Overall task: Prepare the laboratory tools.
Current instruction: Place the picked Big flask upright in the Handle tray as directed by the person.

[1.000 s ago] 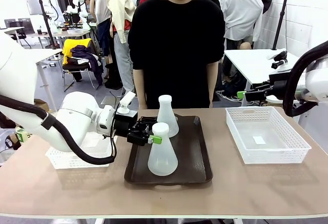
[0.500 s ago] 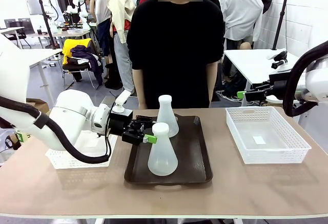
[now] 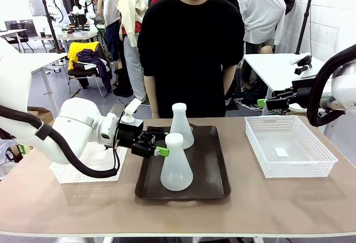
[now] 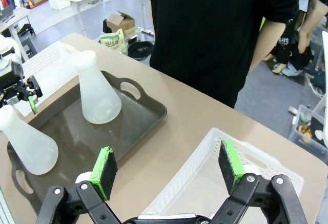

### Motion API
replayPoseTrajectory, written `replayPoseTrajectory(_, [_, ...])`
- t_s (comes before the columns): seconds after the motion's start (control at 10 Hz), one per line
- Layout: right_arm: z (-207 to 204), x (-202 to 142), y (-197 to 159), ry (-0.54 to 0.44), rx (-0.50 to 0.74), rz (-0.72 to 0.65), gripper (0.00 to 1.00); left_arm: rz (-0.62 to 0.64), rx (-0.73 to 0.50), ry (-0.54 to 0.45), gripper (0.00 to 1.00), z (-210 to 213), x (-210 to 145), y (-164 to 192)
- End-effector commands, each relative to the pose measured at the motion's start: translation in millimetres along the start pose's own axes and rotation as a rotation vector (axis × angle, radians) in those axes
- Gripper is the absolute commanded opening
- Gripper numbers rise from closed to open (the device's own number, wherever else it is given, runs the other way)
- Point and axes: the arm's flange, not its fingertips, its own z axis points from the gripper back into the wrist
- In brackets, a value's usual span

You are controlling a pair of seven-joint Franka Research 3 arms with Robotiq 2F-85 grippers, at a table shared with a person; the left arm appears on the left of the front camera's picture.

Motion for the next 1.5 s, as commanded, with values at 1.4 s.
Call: replayPoseTrajectory(1.4, [0.6, -1.5, 0.6, 0.006, -0.001, -0.002, 1.0, -0.015, 0.004, -0.005, 1.0, -0.7, 1.5, 0.8])
